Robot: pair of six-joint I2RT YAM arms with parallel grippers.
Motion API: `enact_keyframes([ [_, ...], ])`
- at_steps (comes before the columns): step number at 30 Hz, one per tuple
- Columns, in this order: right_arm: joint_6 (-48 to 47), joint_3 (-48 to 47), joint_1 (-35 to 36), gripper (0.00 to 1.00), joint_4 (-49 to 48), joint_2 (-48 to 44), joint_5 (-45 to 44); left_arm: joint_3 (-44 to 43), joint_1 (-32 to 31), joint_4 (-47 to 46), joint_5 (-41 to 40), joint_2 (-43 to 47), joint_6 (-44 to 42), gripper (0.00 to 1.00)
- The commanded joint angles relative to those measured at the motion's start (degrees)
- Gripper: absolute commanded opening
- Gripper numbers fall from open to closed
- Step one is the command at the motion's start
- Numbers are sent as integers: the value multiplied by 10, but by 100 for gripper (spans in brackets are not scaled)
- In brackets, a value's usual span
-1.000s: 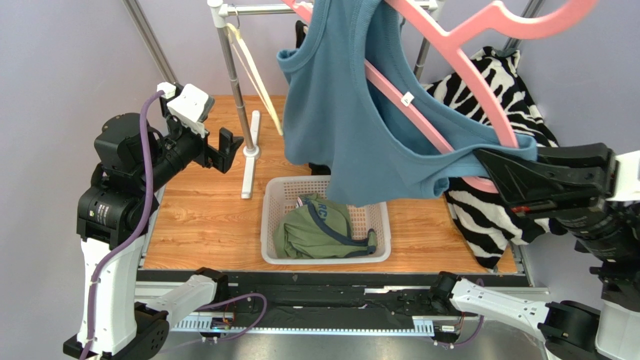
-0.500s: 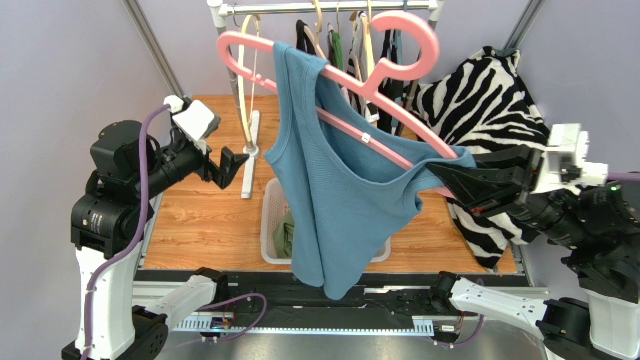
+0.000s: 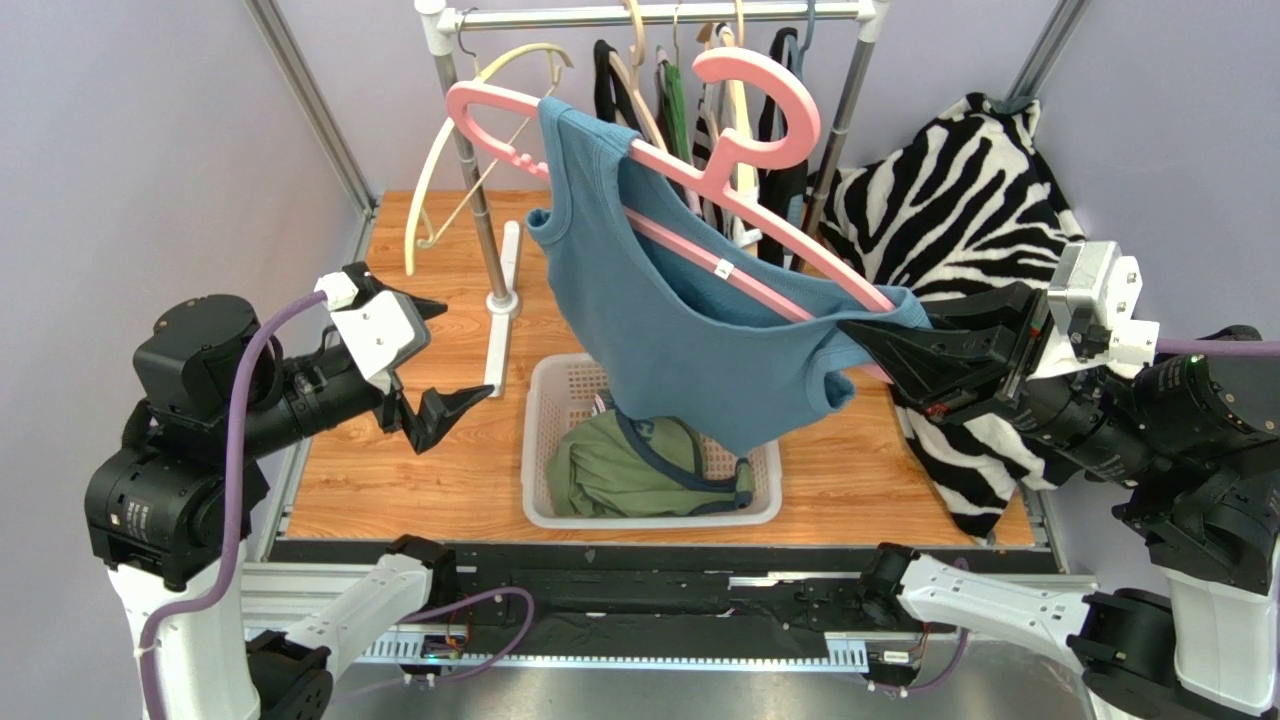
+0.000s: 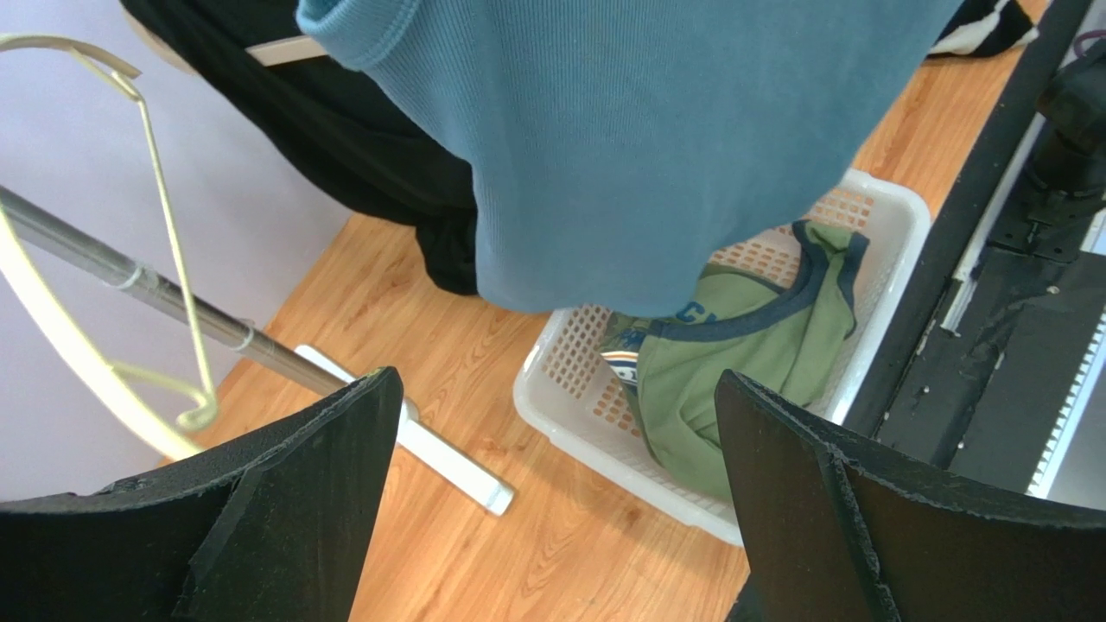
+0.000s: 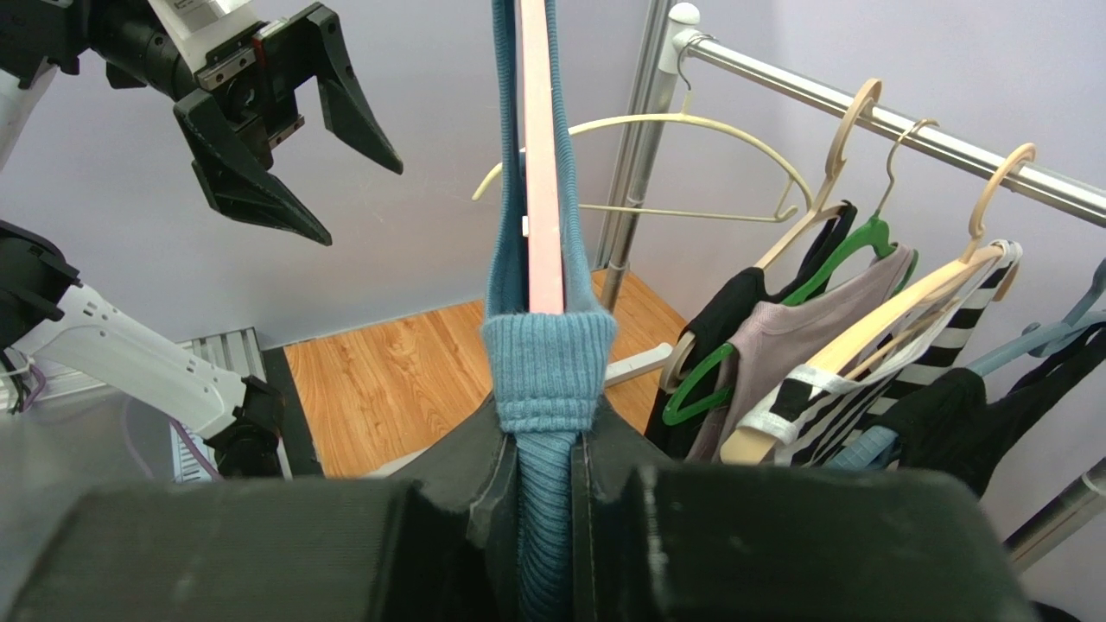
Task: Remove the tank top from the hanger
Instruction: Pick up the hanger from the clothesline, then remove the tank top from the hanger.
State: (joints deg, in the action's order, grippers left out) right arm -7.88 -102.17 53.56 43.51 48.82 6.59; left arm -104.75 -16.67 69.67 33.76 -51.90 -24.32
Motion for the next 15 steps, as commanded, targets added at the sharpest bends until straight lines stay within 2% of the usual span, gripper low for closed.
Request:
enact_keyframes([
  [1,-13,20,3,0,-51,-15,6,-26,3,18,29,-2,-25,99],
  [5,-10,64,2,0,-42,-29,11,-50,3,41,39,1,-41,99],
  [11,3,135,2,0,-29,-46,44,-78,3,85,108,20,-102,99],
  [15,1,168,2,0,-30,-50,96,-49,3,68,167,43,-129,99],
])
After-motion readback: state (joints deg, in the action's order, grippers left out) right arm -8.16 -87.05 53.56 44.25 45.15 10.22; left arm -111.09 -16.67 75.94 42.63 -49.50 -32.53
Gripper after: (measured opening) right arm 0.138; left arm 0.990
